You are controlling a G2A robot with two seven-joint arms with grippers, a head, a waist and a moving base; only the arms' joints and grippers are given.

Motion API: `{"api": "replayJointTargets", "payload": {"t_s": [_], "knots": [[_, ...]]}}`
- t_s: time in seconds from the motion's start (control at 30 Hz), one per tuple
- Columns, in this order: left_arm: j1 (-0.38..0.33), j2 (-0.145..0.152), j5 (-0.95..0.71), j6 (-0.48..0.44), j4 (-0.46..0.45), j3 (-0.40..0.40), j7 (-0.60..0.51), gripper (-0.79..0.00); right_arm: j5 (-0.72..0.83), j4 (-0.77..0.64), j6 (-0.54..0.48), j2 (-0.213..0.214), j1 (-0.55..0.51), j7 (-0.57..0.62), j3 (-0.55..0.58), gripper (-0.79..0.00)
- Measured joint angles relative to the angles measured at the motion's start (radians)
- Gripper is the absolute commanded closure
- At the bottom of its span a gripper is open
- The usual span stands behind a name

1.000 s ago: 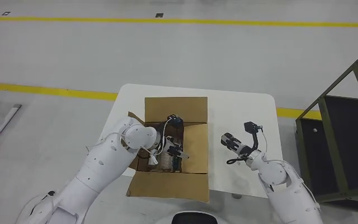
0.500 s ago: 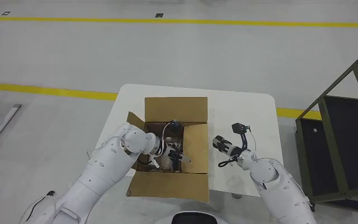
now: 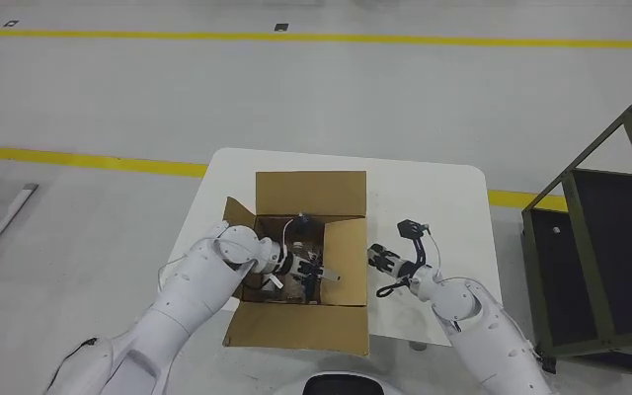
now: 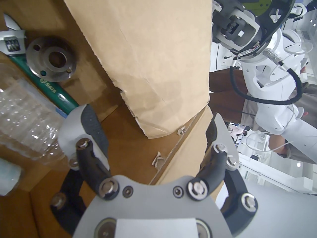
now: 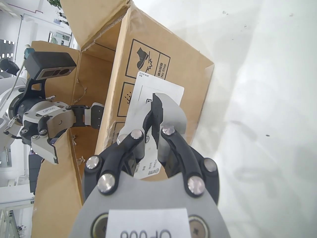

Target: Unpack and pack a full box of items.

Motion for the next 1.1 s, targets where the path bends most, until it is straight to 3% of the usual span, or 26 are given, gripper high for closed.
{"api": "replayJointTargets", "payload": {"t_s": [0.43,0.7,0.83,1.1], "knots": [[-0.061,-0.078,-0.142,-0.071,0.184,0.053,-0.064,-0.785,0.006,0.017,-0.006,-0.010,0.018,-0.002,-0.027,0.000],[-0.090,-0.096,-0.209,-0.119,0.221,0.033,-0.081,-0.785,0.003,0.003,-0.003,-0.009,0.010,-0.004,-0.016,0.000],[-0.110,-0.086,-0.225,-0.143,0.199,0.001,-0.085,-0.785,0.008,-0.025,-0.006,-0.005,-0.006,-0.008,0.003,0.000],[-0.109,-0.064,-0.249,-0.142,0.031,-0.051,-0.100,-0.785,0.013,-0.116,0.011,0.012,-0.070,-0.036,0.087,0.000]]}}
